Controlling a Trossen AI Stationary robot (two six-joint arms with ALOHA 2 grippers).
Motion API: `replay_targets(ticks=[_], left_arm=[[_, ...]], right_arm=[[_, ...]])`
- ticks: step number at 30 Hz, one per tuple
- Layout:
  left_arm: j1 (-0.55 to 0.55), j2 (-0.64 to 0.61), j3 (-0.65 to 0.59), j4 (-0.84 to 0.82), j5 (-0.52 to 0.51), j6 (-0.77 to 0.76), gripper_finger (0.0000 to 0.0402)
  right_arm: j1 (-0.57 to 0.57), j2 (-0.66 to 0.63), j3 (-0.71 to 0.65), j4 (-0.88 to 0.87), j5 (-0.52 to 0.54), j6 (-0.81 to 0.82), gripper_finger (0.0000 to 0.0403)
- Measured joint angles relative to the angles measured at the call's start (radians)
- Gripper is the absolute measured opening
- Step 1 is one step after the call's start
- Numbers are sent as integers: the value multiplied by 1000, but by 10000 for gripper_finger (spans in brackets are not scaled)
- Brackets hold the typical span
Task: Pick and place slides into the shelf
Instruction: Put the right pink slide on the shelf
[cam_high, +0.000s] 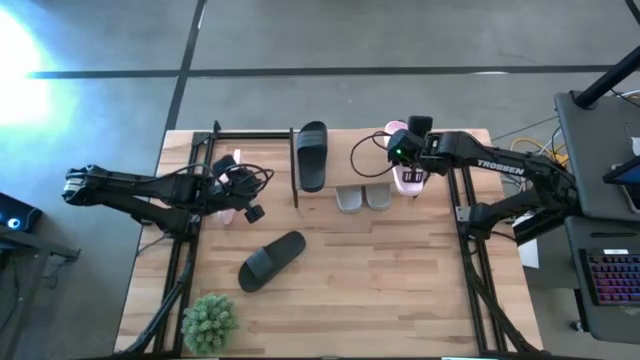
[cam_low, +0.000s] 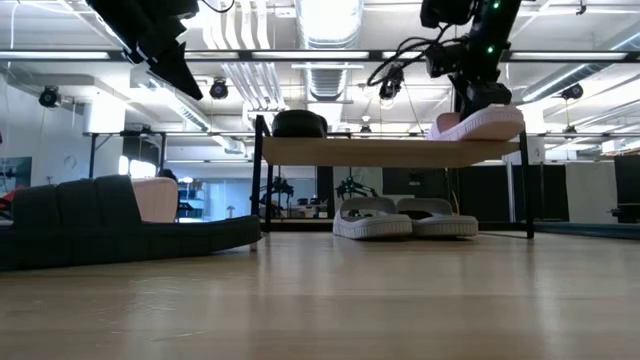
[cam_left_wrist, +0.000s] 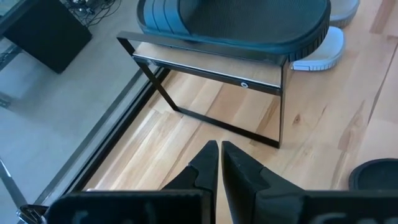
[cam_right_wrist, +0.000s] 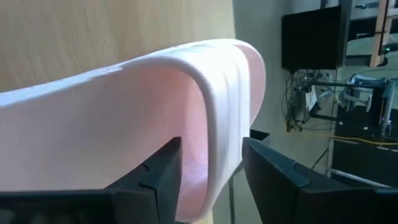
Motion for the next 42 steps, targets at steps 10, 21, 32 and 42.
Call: replay_targets(ticks=[10,21,32,42], left_arm=[[0,-2,2,0,0,0,6],[0,0,-2,0,1,-31,6],[0,0,-2,0,2,-33,6],[0,-1,-4,0,1,-24,6]], right_arm=[[82,-111,1,-104,-5,245,160],[231,-180,2,-207,-427,1185,113],[393,-233,1,-277,-480,1618,10],[394,-219,-119,-184,-514,1731,9]])
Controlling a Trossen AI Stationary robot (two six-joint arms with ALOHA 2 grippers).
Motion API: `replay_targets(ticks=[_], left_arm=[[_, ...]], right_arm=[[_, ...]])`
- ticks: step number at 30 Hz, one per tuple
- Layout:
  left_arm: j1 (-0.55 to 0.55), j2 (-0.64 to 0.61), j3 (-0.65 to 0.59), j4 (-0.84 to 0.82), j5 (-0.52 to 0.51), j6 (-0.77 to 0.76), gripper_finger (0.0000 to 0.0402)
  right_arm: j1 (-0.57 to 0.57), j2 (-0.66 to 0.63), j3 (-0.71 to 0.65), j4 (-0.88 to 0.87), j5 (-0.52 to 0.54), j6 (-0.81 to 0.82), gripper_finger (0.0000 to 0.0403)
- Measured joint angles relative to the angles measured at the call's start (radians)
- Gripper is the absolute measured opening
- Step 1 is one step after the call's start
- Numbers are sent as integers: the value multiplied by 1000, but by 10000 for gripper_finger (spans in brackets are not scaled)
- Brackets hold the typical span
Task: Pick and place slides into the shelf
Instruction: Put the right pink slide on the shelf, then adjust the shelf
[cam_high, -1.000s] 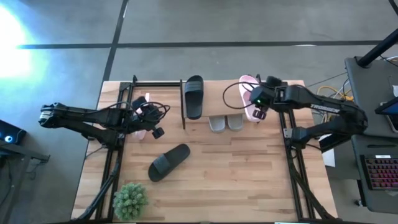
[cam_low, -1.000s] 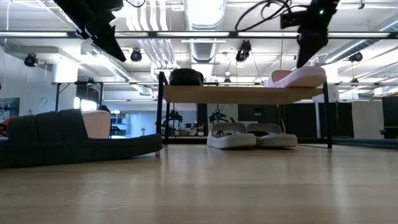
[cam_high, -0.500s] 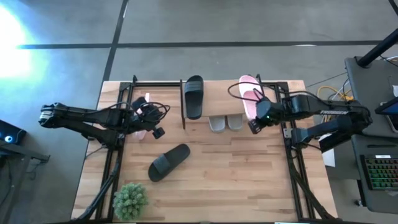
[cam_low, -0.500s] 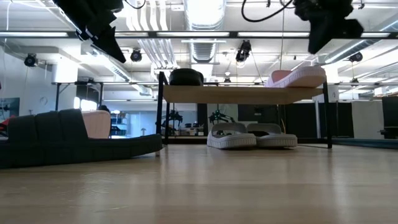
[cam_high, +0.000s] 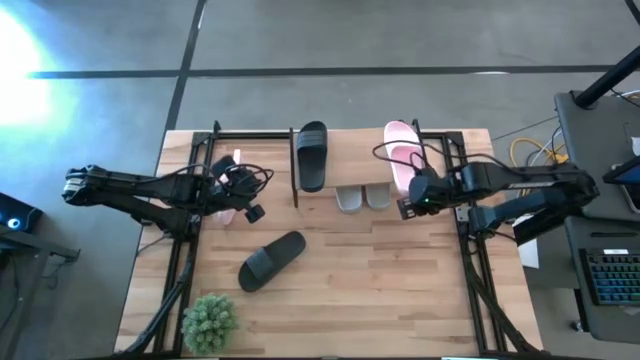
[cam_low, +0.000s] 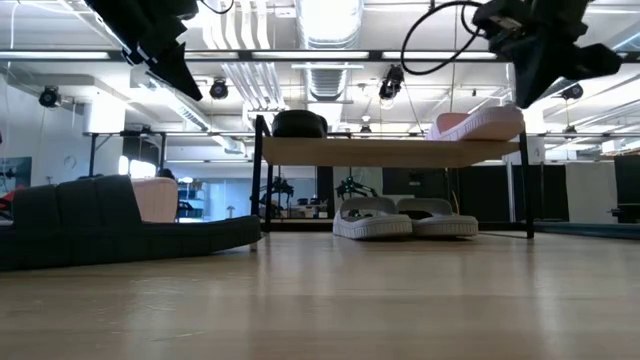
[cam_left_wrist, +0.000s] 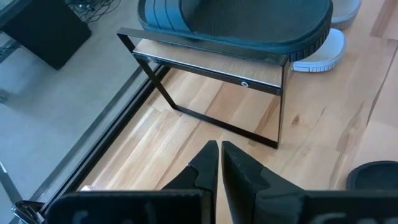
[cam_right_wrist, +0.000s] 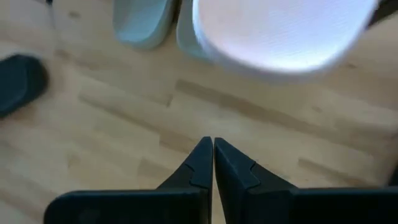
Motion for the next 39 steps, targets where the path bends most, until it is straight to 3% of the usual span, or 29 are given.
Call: replay_targets(ticks=[18,23,28,35,39], left_arm=[[0,0,-2,0,0,0,6],[0,0,-2,0,0,-18,6],[3,0,-4,-11,1,-125,6],[6,0,-12,-11,1,-230,6],[13,0,-25,-12,3,-279,6]], right_arm=[[-79,-1,-41,45,233,-38,9],[-101,-1,-35,77,217,-95,9],[-87,-3,21,46,123,-156,9],[-68,-30,140,-388,284,177,9],[-102,-93,121,-365,285,231,9]])
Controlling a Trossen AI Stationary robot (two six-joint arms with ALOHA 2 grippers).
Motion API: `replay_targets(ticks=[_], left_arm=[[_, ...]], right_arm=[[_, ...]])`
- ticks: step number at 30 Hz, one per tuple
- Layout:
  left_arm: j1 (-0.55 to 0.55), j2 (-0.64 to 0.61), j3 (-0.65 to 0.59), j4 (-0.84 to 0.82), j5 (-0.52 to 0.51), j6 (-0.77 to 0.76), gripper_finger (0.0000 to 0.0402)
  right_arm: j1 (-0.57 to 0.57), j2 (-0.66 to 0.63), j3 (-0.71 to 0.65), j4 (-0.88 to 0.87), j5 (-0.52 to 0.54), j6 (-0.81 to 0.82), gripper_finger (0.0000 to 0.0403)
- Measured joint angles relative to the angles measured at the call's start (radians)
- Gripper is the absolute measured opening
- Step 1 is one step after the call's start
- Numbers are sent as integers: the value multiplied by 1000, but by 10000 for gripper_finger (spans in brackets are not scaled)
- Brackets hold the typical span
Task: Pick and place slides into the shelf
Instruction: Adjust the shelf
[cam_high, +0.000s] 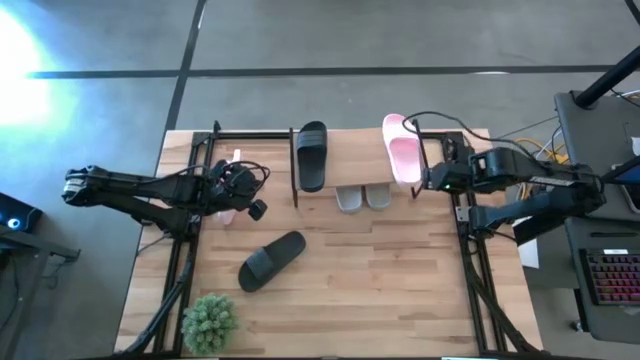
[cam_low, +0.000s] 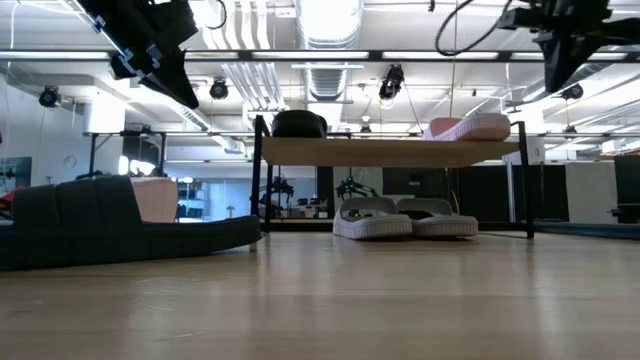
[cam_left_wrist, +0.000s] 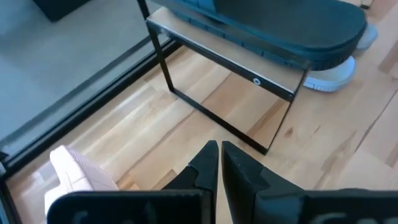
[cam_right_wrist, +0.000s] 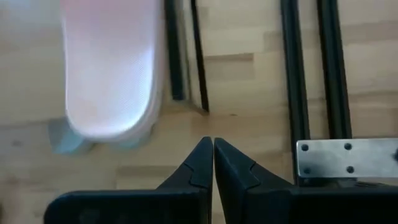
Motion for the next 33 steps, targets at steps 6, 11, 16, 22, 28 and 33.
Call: replay_targets(ticks=[6,11,16,22,28,33], left_arm=[[19,23,-2,3,14,-10,6],[26,48,-2,4,23,-9,6],[27,68,-2,3,24,-9,6],[27,83,-2,3,26,-8,6],[33,81,-2,3,26,-8,6],[53,82,-2,3,25,-6,6]], right_arm=[[-98,-63,-102,7,-6,12,9],[-174,-94,-206,96,-5,-16,9],[-240,-98,-288,272,27,-100,9],[-326,-97,-340,375,48,-175,8],[-349,-99,-341,468,58,-259,9],[-349,-98,-342,572,18,-327,8]])
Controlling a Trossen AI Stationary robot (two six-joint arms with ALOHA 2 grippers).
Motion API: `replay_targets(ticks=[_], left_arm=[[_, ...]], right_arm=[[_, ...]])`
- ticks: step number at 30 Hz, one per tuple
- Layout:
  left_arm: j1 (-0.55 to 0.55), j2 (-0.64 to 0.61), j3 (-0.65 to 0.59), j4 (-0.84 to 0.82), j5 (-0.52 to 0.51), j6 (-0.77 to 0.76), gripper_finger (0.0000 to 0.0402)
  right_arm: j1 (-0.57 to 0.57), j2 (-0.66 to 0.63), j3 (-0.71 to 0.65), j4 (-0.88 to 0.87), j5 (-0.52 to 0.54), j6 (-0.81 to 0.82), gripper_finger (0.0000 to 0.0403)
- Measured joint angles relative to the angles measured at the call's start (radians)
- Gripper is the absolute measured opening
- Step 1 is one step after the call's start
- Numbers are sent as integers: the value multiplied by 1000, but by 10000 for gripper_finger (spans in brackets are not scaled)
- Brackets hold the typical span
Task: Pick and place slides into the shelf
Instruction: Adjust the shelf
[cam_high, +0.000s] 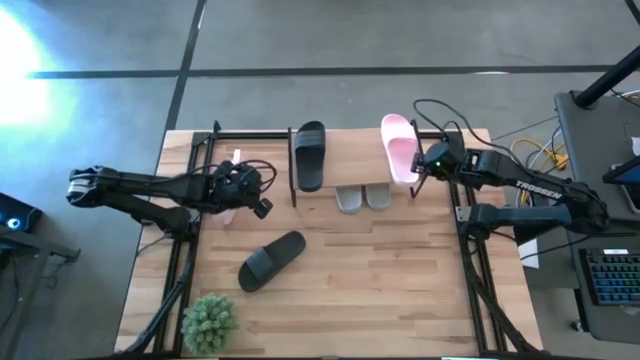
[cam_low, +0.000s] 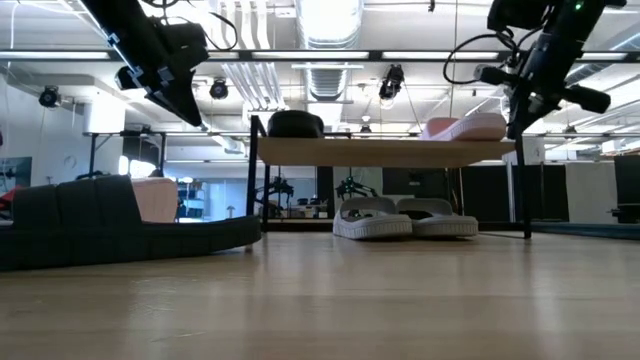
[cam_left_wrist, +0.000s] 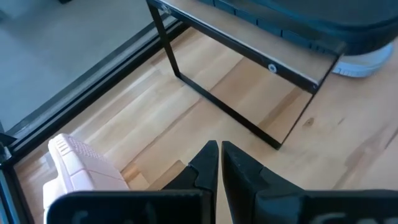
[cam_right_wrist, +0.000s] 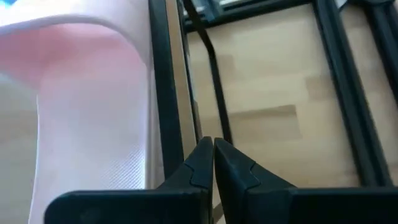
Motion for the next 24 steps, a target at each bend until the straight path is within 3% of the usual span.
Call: replay_targets(ticks=[15,24], left_arm=[[71,36,0,0,0,8,6],[263,55,-1,42,7,65,6]], right_arm=[[28,-1,5,-75,-136,-43,8],[32,-1,14,-99,-130,-40,8]])
